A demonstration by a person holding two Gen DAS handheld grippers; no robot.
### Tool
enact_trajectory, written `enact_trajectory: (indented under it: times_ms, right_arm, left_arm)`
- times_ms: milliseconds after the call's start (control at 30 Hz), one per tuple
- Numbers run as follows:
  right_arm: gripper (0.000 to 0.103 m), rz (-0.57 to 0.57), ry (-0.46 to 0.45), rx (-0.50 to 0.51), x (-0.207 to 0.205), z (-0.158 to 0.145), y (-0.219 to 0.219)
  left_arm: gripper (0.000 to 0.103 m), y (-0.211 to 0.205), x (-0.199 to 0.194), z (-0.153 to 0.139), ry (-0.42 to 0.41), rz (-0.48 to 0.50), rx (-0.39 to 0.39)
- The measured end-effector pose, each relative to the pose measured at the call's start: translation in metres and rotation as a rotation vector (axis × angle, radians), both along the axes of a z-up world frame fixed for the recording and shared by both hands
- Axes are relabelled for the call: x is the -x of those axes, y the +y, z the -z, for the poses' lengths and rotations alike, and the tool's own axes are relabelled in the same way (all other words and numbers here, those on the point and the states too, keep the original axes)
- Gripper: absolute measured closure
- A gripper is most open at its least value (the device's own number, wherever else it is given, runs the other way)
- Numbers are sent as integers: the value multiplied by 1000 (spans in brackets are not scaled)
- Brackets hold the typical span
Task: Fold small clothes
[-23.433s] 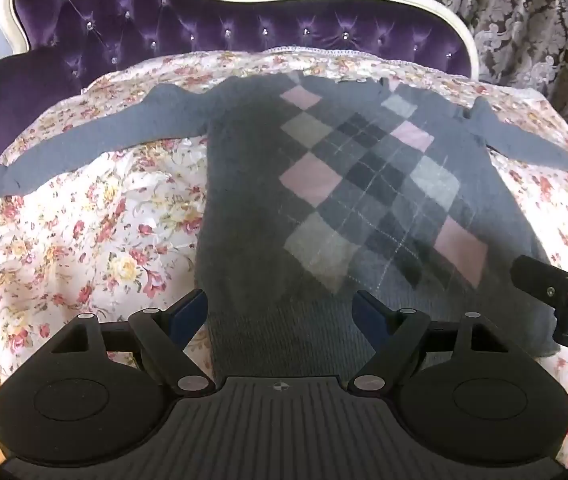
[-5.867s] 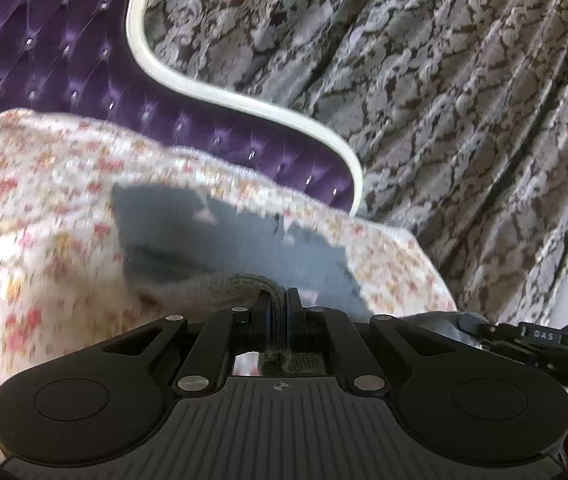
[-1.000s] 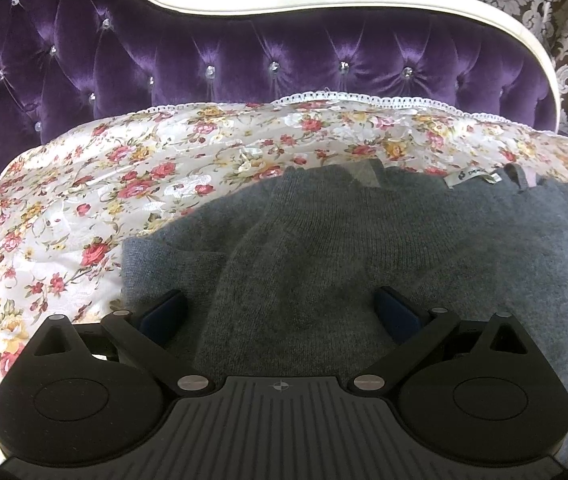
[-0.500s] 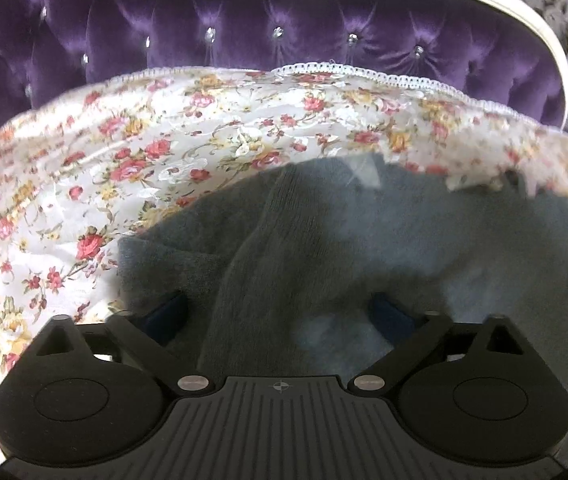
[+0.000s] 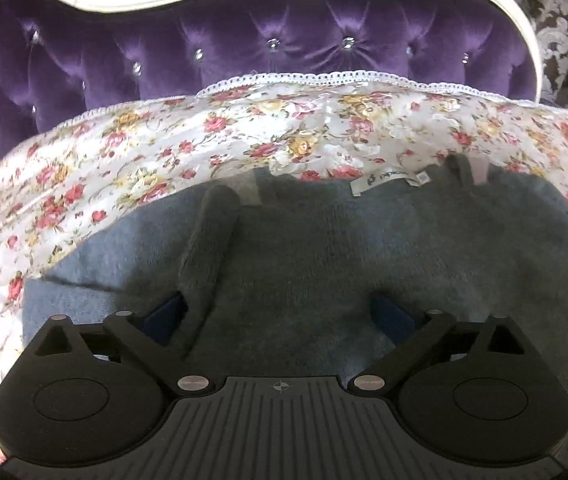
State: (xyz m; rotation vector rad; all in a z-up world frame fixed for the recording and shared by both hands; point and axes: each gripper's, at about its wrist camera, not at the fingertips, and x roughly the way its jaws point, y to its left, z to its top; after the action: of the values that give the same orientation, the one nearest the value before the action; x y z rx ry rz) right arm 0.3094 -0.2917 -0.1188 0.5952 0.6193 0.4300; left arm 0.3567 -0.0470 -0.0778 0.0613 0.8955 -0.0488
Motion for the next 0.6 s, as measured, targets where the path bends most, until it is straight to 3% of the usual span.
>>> enact_trajectory:
  times_ms: [100,133,267,333,600]
  right_arm:
    - [0,-7,-6,9,0,0,1]
    - [0,-11,-7,17,0,-1,2]
    - [0,-15,-8,3,0,0,0]
    - [0,-18,-7,0,0,0,-1]
    - [1,-34,-9,0,0,0,-2]
  left_arm:
    - [7,11,-6,-9,15,-4,47]
    - [13,17,-9,-13,16,-17,82]
    - [13,52,-21,-29,18,-159,327]
    - [13,55,-21,-37,12,-174,385]
    - [13,-5,30,-40,-61,-13,207]
